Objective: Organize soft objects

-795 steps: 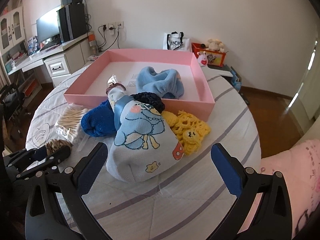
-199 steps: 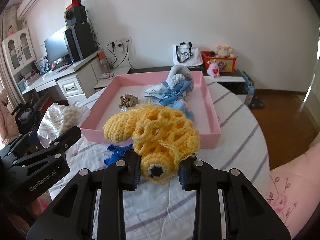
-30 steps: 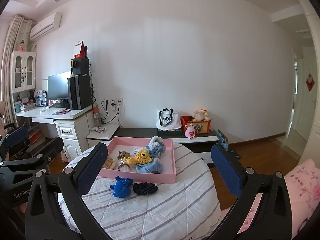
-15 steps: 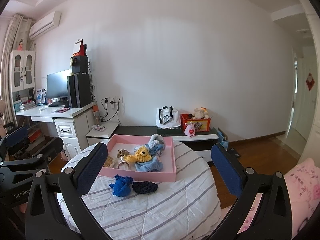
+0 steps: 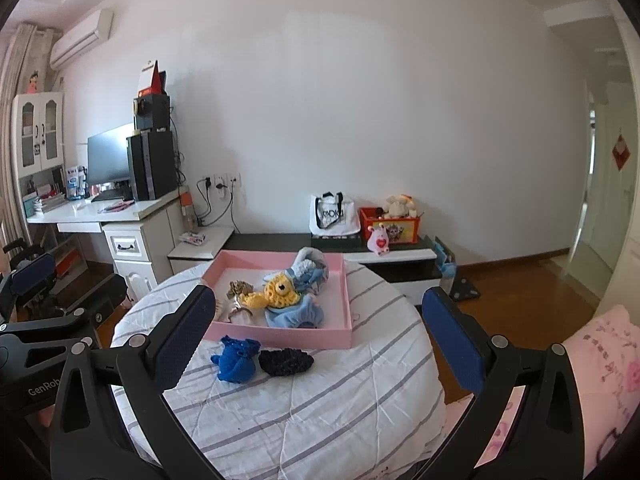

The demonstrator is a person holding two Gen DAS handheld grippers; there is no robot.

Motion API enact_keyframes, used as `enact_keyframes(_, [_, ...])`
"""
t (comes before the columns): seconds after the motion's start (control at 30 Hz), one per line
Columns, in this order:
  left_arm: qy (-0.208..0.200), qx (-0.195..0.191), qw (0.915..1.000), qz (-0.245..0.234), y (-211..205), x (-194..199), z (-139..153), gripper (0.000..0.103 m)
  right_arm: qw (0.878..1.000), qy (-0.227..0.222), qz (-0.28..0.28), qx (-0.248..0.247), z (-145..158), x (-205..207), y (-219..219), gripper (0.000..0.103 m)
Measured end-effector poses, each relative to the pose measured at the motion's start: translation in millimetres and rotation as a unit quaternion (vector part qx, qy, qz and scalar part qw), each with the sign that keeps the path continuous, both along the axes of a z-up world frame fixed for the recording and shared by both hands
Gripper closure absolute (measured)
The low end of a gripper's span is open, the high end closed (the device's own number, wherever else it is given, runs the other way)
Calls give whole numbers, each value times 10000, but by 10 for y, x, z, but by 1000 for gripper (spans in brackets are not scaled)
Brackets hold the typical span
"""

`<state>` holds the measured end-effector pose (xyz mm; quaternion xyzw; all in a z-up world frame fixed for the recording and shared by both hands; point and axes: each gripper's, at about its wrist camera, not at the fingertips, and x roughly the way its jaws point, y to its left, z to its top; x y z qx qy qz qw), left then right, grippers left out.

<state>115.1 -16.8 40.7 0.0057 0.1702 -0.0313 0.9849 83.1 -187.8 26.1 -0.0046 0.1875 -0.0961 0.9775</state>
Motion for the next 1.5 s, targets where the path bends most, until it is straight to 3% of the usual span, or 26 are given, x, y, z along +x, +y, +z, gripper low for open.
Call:
enact_keyframes(0.4, [782,96,9969,-80,-92,667,-252,0,9970,734,-103,231,-395,456,-203,0])
enact_keyframes(0.83, [1847,200,9826,-19,-149,1577,-749,0,9828,1775,-118,498,-1026,1103,-391,0])
enact_keyframes(1.5, [2489,167,9667,567,358,2109,-1283,0,9609,2685,65,679,-1571,1697,-219,0])
